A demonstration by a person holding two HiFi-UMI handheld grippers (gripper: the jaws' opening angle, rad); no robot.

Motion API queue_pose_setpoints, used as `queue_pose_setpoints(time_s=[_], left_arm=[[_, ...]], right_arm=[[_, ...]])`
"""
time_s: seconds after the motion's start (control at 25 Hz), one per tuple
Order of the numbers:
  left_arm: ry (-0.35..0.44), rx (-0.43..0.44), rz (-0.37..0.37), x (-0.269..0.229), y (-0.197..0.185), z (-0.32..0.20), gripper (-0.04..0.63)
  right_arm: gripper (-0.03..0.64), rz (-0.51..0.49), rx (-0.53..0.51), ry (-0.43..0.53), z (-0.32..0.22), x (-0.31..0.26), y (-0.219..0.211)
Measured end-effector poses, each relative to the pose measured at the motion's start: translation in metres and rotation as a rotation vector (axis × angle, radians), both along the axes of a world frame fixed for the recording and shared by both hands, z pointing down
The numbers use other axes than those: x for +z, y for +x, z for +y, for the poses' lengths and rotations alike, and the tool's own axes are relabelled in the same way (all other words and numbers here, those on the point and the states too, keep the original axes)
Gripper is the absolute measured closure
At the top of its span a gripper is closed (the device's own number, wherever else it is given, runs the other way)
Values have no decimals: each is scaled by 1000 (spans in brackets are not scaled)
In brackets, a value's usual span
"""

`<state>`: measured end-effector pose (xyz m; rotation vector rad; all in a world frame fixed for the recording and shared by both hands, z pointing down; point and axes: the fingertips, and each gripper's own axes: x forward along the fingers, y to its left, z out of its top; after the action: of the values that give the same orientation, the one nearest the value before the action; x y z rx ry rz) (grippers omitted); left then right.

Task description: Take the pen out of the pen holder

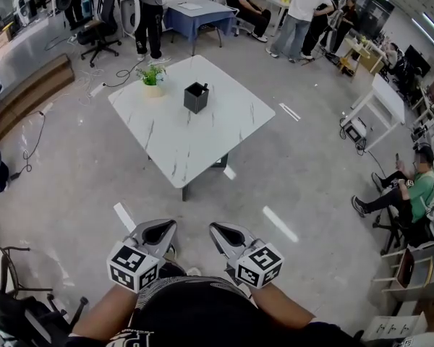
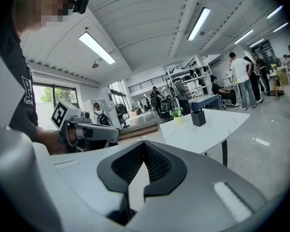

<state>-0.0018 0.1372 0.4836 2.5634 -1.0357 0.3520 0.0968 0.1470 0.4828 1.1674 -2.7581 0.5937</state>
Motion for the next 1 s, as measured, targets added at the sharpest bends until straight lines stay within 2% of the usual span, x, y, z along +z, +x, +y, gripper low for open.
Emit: queue_pose_setpoints(time_s=[0.52, 1.0], left_arm=[[-16, -7, 14, 4, -10, -49, 538], [-22, 21, 11, -2, -21, -141, 538]], right_arm=[[617, 5, 9, -16, -49, 3, -8], [617, 16, 27, -22, -139, -3, -22]])
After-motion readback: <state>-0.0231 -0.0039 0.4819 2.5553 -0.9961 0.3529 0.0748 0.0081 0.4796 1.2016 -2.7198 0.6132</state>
